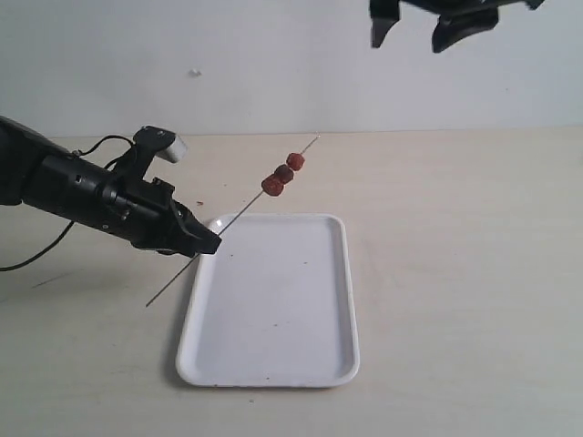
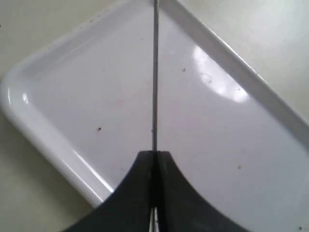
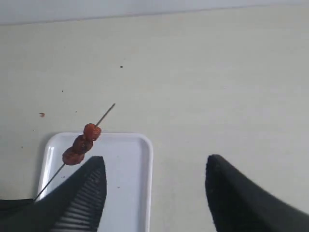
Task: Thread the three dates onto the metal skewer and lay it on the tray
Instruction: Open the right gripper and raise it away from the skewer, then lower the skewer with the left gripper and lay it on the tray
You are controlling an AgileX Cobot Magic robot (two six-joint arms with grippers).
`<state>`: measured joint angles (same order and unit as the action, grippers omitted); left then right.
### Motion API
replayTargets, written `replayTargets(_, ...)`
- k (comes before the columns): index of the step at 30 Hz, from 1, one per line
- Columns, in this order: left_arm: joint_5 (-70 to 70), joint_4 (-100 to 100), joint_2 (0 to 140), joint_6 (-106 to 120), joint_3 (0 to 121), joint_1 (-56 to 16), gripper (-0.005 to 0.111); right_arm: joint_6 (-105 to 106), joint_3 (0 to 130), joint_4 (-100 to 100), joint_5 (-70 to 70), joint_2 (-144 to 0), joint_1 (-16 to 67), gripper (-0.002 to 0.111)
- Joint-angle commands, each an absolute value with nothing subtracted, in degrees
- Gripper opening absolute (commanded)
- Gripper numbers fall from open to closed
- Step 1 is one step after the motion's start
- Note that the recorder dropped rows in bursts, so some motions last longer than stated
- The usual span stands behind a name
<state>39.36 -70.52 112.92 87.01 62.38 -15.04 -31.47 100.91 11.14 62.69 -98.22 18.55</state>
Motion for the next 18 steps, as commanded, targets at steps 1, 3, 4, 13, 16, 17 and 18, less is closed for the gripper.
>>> replayTargets(1,39.4,-71.3,112.7,83.9,62.8,-15.4,0.0,-31.6,99.1,13.9,65.4,-88.2,18.6,0.042)
replayTargets(3,39.6,-71.1,112.7,82.8,62.8,-15.4,0.0,-31.7,96.8,13.9,64.8,-83.6,18.6,0.033)
replayTargets(4,40.1,-70.9,112.7,81.8,62.8,-15.4,0.0,-31.5,94.6,13.6,64.4,-80.0,18.6,0.028)
replayTargets(13,40.1,-67.9,112.0,67.7,62.5,-15.4,0.0,-30.3,67.3,14.7,55.2,-51.4,18.6,0.004)
replayTargets(16,40.4,-61.1,110.2,58.4,62.5,-15.4,0.0,-34.3,57.4,18.1,51.1,-42.8,18.6,0.0)
replayTargets(17,40.7,-57.8,109.2,54.2,62.5,-15.6,0.0,-34.8,54.6,18.5,49.5,-40.1,18.6,0.0)
replayTargets(18,40.7,-54.7,108.1,50.4,62.5,-16.1,0.0,-35.2,52.2,18.5,48.2,-37.6,18.6,0.0)
